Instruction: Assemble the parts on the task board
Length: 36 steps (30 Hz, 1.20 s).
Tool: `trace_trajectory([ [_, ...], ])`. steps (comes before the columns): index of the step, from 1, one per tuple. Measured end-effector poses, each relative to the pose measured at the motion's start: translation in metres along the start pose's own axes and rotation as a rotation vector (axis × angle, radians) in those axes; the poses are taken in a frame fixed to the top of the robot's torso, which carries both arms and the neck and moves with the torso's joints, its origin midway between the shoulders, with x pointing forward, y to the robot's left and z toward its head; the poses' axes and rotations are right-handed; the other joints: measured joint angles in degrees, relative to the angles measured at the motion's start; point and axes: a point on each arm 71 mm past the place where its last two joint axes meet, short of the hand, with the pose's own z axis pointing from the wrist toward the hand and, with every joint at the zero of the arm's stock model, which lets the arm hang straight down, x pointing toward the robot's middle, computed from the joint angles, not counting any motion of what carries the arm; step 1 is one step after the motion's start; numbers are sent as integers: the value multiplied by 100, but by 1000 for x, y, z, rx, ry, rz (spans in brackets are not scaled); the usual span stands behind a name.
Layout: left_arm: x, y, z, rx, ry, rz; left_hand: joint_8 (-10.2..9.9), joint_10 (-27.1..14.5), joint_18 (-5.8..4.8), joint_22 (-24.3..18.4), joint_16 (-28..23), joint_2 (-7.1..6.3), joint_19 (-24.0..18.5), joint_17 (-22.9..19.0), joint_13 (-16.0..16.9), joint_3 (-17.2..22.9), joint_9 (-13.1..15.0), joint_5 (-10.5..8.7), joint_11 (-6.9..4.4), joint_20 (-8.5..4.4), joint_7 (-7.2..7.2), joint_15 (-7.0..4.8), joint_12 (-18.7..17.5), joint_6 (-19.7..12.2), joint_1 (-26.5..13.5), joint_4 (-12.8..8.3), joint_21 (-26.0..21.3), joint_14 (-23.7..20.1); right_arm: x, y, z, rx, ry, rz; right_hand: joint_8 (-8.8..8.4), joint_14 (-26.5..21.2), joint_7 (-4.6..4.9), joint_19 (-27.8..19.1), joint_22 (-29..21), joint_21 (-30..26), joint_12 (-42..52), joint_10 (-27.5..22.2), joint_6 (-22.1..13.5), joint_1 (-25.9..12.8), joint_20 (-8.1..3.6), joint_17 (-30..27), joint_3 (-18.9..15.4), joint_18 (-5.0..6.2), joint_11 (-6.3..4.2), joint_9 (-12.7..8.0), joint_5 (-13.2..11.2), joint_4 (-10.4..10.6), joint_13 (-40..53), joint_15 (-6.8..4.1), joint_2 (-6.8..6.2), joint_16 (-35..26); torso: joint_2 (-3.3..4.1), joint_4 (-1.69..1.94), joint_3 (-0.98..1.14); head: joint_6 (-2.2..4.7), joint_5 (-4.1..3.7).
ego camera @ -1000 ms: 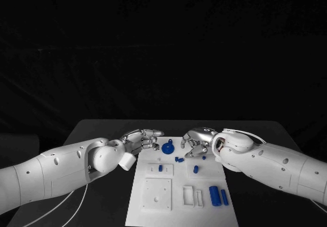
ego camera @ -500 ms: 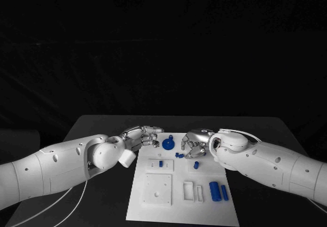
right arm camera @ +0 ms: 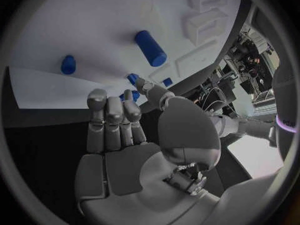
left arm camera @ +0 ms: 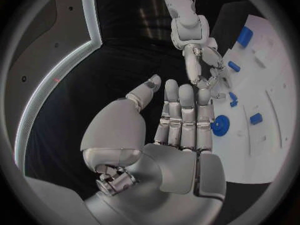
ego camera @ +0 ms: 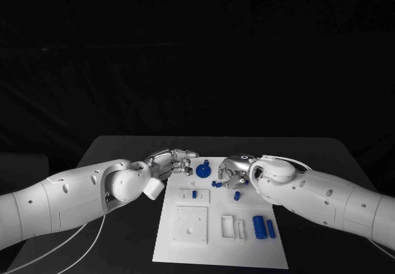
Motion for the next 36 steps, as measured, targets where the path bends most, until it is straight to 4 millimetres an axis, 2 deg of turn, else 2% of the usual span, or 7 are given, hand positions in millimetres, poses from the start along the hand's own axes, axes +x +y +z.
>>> trace_trajectory([
  [8, 1, 0, 0, -1, 3, 4, 0, 0, 0, 0, 0, 0, -1, 3, 0, 0, 0, 0, 0, -1, 0, 0, 0, 0, 0, 0, 0, 0, 4, 0, 1, 10, 4, -5, 0, 15, 0, 3, 0, 29, 0, 33, 0, 0, 0, -13, 156, -1, -15, 11, -44, 78, 41, 3, 0, 1, -7, 1, -7, -31, -12],
  [16, 3, 0, -1, -2, 8, 11, 0, 0, 0, 0, 0, 0, -1, 3, 0, 0, 0, 0, 0, -1, -6, 6, 0, -6, 0, 0, 0, -6, 7, 1, 3, 13, 9, -6, 0, 17, 0, 12, -1, 31, 0, 41, 0, -22, -6, -19, 171, -1, -22, 19, -44, 94, 50, 5, -22, 23, -8, 4, -14, -56, -16],
  [32, 3, -1, -1, -1, 8, 16, -23, 0, 0, -1, 0, 0, -1, 2, -1, 15, 0, 0, 0, -1, -7, 6, 0, -6, 1, -15, 0, -6, 11, 5, 7, 10, 19, -7, 0, 27, 1, 36, -1, 30, 0, 63, -1, -22, -27, -25, 190, -4, -23, 24, -44, 80, 56, 14, -22, 35, -7, -2, -10, -101, 6],
  [36, 4, -1, -1, -1, 10, 16, -23, 0, 0, 4, 0, 0, -1, 2, -1, 15, 0, 0, 0, -1, -7, 6, 0, -6, 1, -15, 0, -6, 12, 5, 7, 10, 21, -7, 0, 33, 1, 37, -1, 34, 0, 65, -1, -61, -28, -25, 203, -7, -23, 34, -44, 93, 72, 20, 17, 36, -6, -2, -9, -108, 3],
])
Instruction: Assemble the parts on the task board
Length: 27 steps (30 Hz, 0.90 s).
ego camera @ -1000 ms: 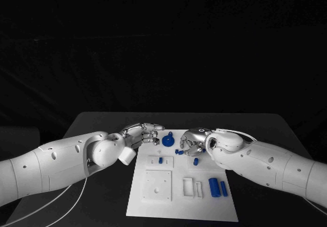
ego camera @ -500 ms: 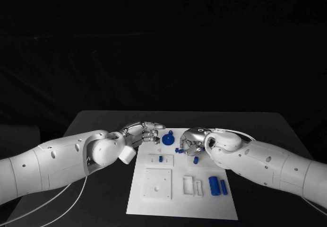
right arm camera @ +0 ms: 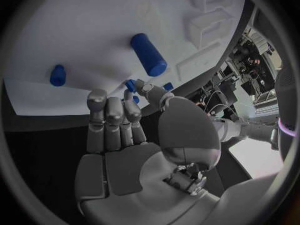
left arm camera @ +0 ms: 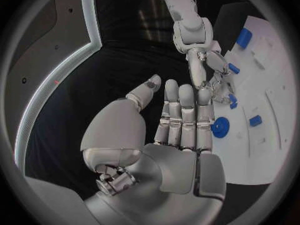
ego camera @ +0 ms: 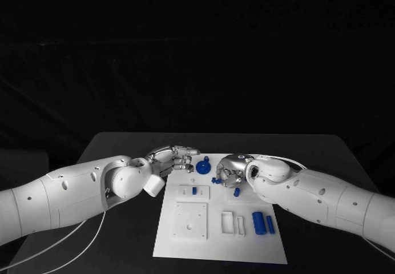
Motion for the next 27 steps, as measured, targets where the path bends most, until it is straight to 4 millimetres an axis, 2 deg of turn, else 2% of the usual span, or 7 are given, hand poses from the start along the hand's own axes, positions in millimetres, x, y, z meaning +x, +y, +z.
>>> trace_trajectory([
  [10, 1, 0, 0, -1, 1, 1, 0, 0, 0, 0, 0, 0, 0, 0, 0, 0, 0, 0, 0, 0, 0, 0, 0, 0, 0, 0, 0, 0, 1, 0, 1, 3, 2, -2, 49, -14, -73, 12, 0, 20, -54, 28, 73, -61, -11, -27, 171, -20, -10, 46, -133, 139, 19, -16, 61, 8, 1, 0, 2, -15, -5],
  [12, 1, 0, 0, -1, 1, 1, 0, 0, 0, -1, 0, 0, 0, 0, 0, 0, 0, 0, 0, 0, 0, 0, 0, 0, 0, 0, 0, 0, 1, 0, 2, 2, 3, -2, 86, -43, -108, 0, -1, 18, -73, -20, 228, -61, -25, -43, 197, -20, -55, 64, -161, 165, 16, -45, 61, 22, 1, 0, 2, -16, -5],
  [13, 1, 0, 0, -1, 1, 1, 0, 0, 1, -1, 0, 0, 0, 0, 0, 0, 0, 0, 0, 0, 0, 0, 0, 0, 0, 0, 0, 0, 1, 1, 2, 2, 3, -3, 87, -49, -70, -9, 0, 18, -88, -28, 301, -61, -34, -43, 238, -21, -62, 70, -196, 172, 16, -51, 61, 28, 1, 0, 2, -17, -5],
  [16, 1, 0, 0, -1, 2, 1, 0, 0, 0, -1, 0, 0, 0, -1, 0, 0, 0, 0, 0, 0, 1, 1, 0, -1, 0, 0, 0, 0, 2, 1, 2, 1, 4, -6, 100, -42, -55, -9, -1, 19, -88, -35, 288, -61, -34, -43, 263, -21, -70, 74, -226, 184, 16, -58, 61, 29, 1, -1, 2, -23, -5],
  [19, 1, 0, 0, -2, 2, 2, 0, 0, 0, -1, 0, 0, 0, -1, 0, 0, 0, 0, 0, 0, 18, 1, 0, -20, 0, 0, 0, -1, 2, 1, 2, 3, 4, -9, 151, -29, -62, -9, -1, 42, -95, -21, 313, -91, -34, -58, 349, -21, -84, 104, -316, 239, 10, -72, 91, 30, 0, -1, 2, -31, -5],
  [27, 0, 0, 0, -3, 1, 2, 0, 0, 0, -2, 0, 0, 0, -1, 0, 13, 0, 0, 0, 0, 18, -10, 0, -21, 0, -14, 0, 19, 2, 0, 2, 8, 4, -21, 209, -32, -101, -10, 1, 43, -111, 7, 415, -91, -33, -63, 406, -21, -112, 142, -315, 259, 15, -113, 90, 31, -3, -1, -3, -45, -10],
])
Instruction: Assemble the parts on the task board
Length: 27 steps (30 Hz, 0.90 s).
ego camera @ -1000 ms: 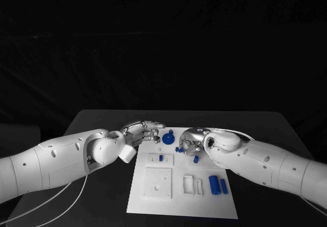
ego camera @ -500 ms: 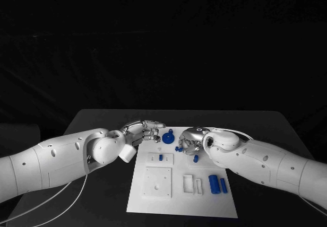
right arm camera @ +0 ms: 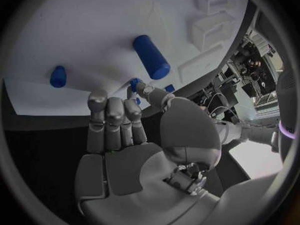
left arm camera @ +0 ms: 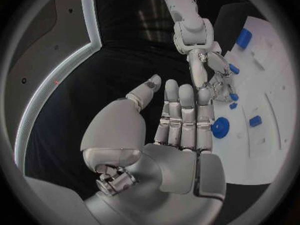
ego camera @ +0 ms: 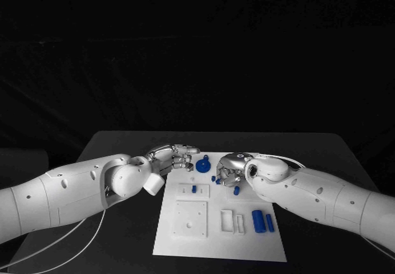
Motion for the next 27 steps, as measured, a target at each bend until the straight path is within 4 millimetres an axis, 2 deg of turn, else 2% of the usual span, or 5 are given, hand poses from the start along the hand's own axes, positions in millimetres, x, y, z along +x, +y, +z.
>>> trace_trajectory([
  [10, -1, 0, 0, -2, -1, 3, 0, 0, 0, -1, 0, 0, 12, 0, 0, 0, 0, 0, 0, 12, -2, -21, 0, -2, 0, 0, 0, -10, 1, -3, -5, 7, -7, 15, 35, 28, -57, -2, 2, 22, -22, 63, 76, 0, 2, -5, 86, 1, -62, 29, -22, -23, 58, -29, 0, 1, -3, -1, 0, -5, -7],
  [18, -2, 0, -1, 0, -8, 21, 0, 0, 0, -1, 0, -8, 12, -1, 0, 0, 0, 0, 0, 12, -3, -20, 0, -3, -8, 0, 0, -10, -1, -11, -17, 26, -17, 184, 62, 41, -70, -2, 2, 43, -22, 102, 112, 1, 3, 6, 155, 0, -101, 53, -23, -62, 97, -43, -1, 34, -7, -7, 2, 10, -13],
  [21, -2, -1, -2, 5, -16, 47, 0, 0, 0, -1, 0, -63, 12, -1, 0, 24, 0, 0, 0, 12, -9, -20, 0, -8, -64, 24, 0, -10, -8, -14, -23, 30, -25, 270, 62, 42, -66, -2, 2, 43, -22, 123, 118, -1, 4, 6, 164, 1, -81, 57, -23, -71, 104, -42, 1, 34, -8, -9, 3, 24, -14],
  [23, -2, -2, -3, 10, -22, 94, -68, -54, 0, -1, -6, -85, 12, -21, -26, 24, -14, 0, 54, 12, 22, -10, -5, -74, -160, 66, 0, -26, -17, -18, -26, 33, -29, 319, 62, 41, -66, -2, 1, 43, -22, 123, 118, -24, 4, 1, 171, 1, -81, 59, -23, -77, 104, -42, 25, 34, -8, -13, 3, 30, -21],
  [27, -1, -5, -4, 22, -22, 242, -178, -168, 0, -1, -121, -31, -41, -77, -85, -2, -58, 0, 126, 14, 110, 62, -104, -284, -332, 153, -71, -138, -30, -27, -32, 43, -23, 401, 61, 41, -65, -2, 1, 43, -50, 122, 118, -61, 4, -36, 186, 1, -81, 63, -24, -94, 74, -43, 64, 35, -8, -19, 2, 54, -43],
])
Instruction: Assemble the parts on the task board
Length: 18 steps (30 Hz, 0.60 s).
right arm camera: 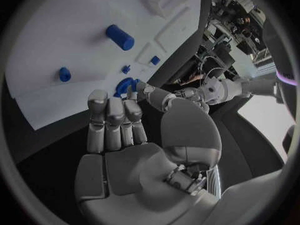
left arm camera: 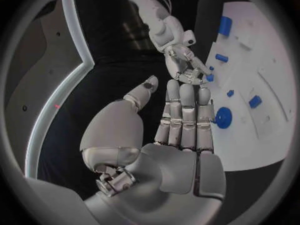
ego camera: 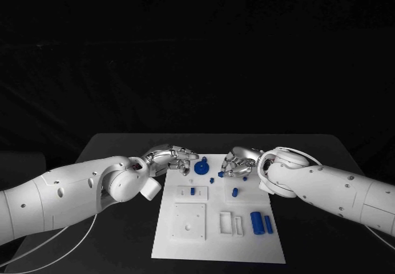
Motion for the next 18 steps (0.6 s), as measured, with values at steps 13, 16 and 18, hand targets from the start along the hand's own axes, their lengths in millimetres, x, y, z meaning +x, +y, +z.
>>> trace_trajectory([
  [13, 14, -22, 8, 35, 24, 506, -16, -24, 0, -1, -13, -163, -63, -18, -34, -422, -1, 0, 25, 24, 42, 21, -12, -112, -696, 272, -30, -21, -23, 12, -14, -30, 104, 166, -5, -23, 1, -34, -1, 21, 0, 0, 0, -31, -12, -6, -55, 0, 0, 20, -16, -88, 19, -11, 75, -18, -3, 4, -1, 64, -54],
  [16, 17, -22, 11, 19, 27, 565, -16, 14, 0, -1, -13, -115, -63, -18, -41, -442, -1, 0, -13, 24, 41, 21, -12, -112, -739, 305, -30, -20, -22, 17, -15, -42, 131, 178, -16, -27, 1, -34, 0, 21, 0, 0, 0, -38, -12, -6, -56, 0, 0, 20, -16, -88, 19, -8, 81, -18, -3, 9, -1, 65, -57],
  [18, 19, -19, 13, 1, 31, 597, -16, 44, 0, -1, -13, -49, -63, -18, -51, -455, -1, 0, 11, 24, 41, 6, -12, -112, -808, 421, -30, -5, -21, 19, -16, -48, 148, 185, -17, -27, 1, -35, -1, 21, 0, 0, 0, -38, -12, -5, -56, 0, 0, 20, -16, -88, 23, -8, 81, -17, -2, 12, 3, 63, -58],
])
